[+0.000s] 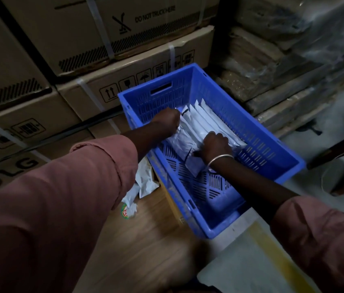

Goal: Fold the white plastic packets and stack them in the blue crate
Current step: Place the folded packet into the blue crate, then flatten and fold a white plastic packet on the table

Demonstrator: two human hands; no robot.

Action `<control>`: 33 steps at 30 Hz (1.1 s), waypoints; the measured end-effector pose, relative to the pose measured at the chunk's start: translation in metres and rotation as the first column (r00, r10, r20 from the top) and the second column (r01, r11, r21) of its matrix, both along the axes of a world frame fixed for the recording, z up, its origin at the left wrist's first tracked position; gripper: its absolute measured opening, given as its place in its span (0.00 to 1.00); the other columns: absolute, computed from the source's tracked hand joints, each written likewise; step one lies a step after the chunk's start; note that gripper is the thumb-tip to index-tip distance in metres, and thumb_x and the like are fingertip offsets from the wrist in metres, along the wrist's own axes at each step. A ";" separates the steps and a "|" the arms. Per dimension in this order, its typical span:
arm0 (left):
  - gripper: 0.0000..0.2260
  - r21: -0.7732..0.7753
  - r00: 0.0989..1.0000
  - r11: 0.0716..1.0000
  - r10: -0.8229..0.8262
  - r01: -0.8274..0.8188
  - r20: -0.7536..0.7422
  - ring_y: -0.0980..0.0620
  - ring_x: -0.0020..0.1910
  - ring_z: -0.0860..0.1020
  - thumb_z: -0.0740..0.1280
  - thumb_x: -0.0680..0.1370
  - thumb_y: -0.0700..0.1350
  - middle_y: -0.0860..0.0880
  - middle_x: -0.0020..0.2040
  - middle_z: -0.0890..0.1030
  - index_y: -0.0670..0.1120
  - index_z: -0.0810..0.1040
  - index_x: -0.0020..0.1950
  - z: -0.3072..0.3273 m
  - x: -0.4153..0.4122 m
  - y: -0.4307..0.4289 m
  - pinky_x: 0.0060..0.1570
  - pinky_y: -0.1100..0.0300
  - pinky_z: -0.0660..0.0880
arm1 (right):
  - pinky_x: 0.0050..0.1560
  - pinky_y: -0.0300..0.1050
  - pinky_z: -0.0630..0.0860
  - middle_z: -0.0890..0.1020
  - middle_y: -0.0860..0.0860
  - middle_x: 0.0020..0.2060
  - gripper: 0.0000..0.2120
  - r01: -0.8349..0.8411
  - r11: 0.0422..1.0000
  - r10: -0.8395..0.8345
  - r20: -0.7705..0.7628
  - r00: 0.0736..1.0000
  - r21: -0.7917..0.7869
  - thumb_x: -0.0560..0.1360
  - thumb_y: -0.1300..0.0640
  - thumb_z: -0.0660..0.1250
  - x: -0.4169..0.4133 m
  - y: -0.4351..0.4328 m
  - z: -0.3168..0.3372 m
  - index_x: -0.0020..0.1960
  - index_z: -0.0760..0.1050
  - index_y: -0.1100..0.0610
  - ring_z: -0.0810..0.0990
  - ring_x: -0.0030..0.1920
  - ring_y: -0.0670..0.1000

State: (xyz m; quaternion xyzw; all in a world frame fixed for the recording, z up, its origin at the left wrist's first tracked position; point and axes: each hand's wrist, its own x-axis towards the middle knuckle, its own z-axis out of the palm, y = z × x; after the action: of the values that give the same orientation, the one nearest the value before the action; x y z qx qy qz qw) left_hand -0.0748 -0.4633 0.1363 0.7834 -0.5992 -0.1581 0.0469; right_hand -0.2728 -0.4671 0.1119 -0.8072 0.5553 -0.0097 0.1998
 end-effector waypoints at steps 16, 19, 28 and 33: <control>0.17 -0.566 0.935 0.808 0.310 -0.164 0.172 0.38 0.56 0.79 0.56 0.84 0.54 0.41 0.57 0.81 0.46 0.79 0.59 0.063 0.081 0.081 0.52 0.48 0.74 | 0.70 0.57 0.67 0.73 0.65 0.68 0.23 0.004 0.852 0.193 0.321 0.927 -0.523 0.84 0.53 0.52 0.068 -0.043 0.051 0.72 0.67 0.66 0.70 0.69 0.65; 0.23 -0.609 0.918 0.765 0.369 -0.210 0.147 0.39 0.64 0.76 0.52 0.84 0.54 0.40 0.65 0.79 0.43 0.75 0.68 0.061 0.124 0.139 0.65 0.45 0.72 | 0.76 0.53 0.61 0.70 0.64 0.72 0.24 -0.089 0.823 0.337 0.356 0.872 -0.560 0.84 0.53 0.51 0.125 -0.015 0.061 0.75 0.65 0.66 0.66 0.74 0.63; 0.23 -0.531 0.669 0.661 0.711 -0.531 0.216 0.42 0.75 0.69 0.51 0.86 0.51 0.41 0.76 0.71 0.41 0.68 0.77 0.011 0.220 0.403 0.74 0.47 0.65 | 0.75 0.56 0.63 0.70 0.58 0.73 0.23 -0.520 0.617 0.769 0.314 0.556 -0.591 0.83 0.52 0.52 0.309 0.202 0.044 0.73 0.68 0.62 0.65 0.76 0.59; 0.24 -0.438 0.552 0.579 0.809 -0.687 0.203 0.41 0.77 0.67 0.53 0.85 0.51 0.41 0.77 0.69 0.40 0.66 0.77 -0.034 0.237 0.505 0.74 0.44 0.64 | 0.75 0.57 0.62 0.70 0.56 0.74 0.22 -0.697 0.514 0.857 0.266 0.441 -0.500 0.83 0.52 0.52 0.358 0.318 -0.010 0.73 0.69 0.60 0.64 0.77 0.57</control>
State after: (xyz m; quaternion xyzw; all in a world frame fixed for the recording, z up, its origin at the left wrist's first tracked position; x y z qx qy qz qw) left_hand 0.1624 0.0413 0.1026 0.9612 -0.2153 0.1292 0.1143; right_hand 0.0852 -0.1496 0.1018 -0.9613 0.0354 -0.2053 0.1801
